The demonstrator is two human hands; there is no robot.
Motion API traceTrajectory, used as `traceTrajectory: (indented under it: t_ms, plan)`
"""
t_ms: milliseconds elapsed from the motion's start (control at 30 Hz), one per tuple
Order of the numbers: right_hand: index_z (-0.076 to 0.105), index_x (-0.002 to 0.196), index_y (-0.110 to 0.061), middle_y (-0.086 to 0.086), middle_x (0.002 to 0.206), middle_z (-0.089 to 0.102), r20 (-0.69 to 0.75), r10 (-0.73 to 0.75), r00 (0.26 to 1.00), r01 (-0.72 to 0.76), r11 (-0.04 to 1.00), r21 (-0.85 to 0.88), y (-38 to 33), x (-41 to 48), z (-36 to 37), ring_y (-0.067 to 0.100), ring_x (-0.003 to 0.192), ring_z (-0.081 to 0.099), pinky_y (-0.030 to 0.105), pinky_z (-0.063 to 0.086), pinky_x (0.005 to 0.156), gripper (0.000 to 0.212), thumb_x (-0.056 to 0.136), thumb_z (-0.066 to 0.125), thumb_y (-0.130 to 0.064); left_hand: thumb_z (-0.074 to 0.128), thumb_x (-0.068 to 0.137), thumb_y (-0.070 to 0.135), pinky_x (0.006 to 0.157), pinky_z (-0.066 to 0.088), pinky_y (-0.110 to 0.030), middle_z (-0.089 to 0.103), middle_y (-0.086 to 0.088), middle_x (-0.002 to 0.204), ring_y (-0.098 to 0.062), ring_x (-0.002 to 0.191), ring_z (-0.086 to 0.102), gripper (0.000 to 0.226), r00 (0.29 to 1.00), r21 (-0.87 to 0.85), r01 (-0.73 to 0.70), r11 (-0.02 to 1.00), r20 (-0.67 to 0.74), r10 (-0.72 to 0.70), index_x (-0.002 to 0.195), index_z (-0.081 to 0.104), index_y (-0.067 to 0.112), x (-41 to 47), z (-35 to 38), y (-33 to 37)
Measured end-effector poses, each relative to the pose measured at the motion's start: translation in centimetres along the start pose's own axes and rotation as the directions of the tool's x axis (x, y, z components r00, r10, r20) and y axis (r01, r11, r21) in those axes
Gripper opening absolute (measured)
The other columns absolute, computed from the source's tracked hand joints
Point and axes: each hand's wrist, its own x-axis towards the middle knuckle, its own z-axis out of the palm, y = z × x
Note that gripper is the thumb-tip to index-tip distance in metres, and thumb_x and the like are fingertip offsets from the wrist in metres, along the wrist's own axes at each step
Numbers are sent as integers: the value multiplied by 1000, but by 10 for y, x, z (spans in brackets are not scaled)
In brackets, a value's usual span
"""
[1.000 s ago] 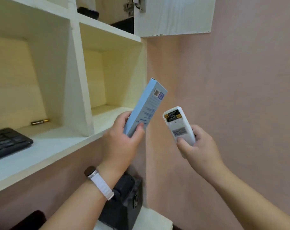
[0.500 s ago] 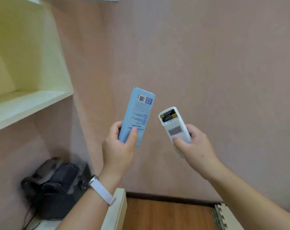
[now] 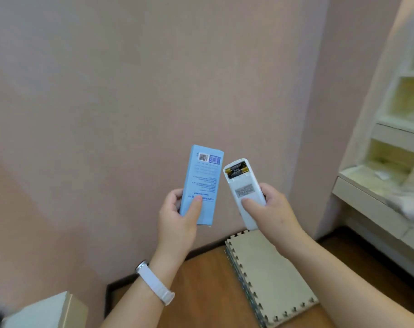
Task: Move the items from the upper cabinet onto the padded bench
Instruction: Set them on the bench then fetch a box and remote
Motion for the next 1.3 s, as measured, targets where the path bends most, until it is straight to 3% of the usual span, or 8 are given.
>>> traceTrajectory:
  t_ms: [133,233,433,567,667,833,967,1300]
  plan:
    - [64,90,-25,-1,87,69,-103,38,994,-37,999,15,23,-13,-79,11,69,63,22,50,52,14,87,59,-12,69,89,16,72,59,-51,75,0,92,-23,86,72,12,994,-6,28,1000,109,-27,97,61,21,-23,81,2]
    - [64,95,-26,-1,91,70,-210,80,975,-74,997,37,39,-25,-134,15,78,66,23,52,55,16,87,59,-13,66,91,13,61,59,-39,74,-3,94,-18,83,73,12,973,-23,69,997,224,-62,100,59,17,-44,141,4]
    - [64,94,-26,-3,90,68,-418,171,892,-162,985,56,71,-47,-223,15,80,64,22,48,55,12,86,59,-17,66,91,19,74,60,-48,72,-5,102,-21,91,71,18,884,-31,188,982,441,-155,107,56,19,-75,240,-8]
    - [63,94,-22,1,93,68,-530,237,814,-244,968,59,91,-55,-265,24,88,65,45,57,72,10,85,60,-18,65,92,18,72,59,-46,73,1,96,-14,82,71,16,825,-20,213,977,539,-170,106,57,19,-80,298,-20]
    - [64,94,-23,3,94,69,-601,279,749,-291,953,79,104,-54,-291,26,90,66,48,57,77,10,86,60,-18,64,92,18,67,60,-42,74,7,90,-10,78,71,16,769,-23,242,970,615,-177,106,57,18,-80,340,-31]
    - [62,96,-29,-1,99,68,-701,293,650,-329,940,88,118,-36,-329,20,91,66,42,57,77,13,90,58,-19,64,93,21,70,61,-42,74,0,98,-17,86,72,14,654,-8,280,960,734,-184,105,57,21,-68,409,-45]
    - [61,99,-32,-1,101,68,-754,327,569,-358,925,130,122,-4,-353,20,92,66,41,57,77,14,92,58,-20,64,93,22,62,58,-33,73,0,99,-14,84,72,20,577,-18,333,943,795,-189,110,56,18,-46,458,-47]
    - [65,104,-24,3,100,69,-847,348,403,-389,902,186,142,52,-404,21,90,66,28,52,65,16,92,57,-18,63,93,18,57,58,-30,73,-3,99,-12,80,73,17,420,20,405,914,884,-205,107,55,14,-4,570,-66]
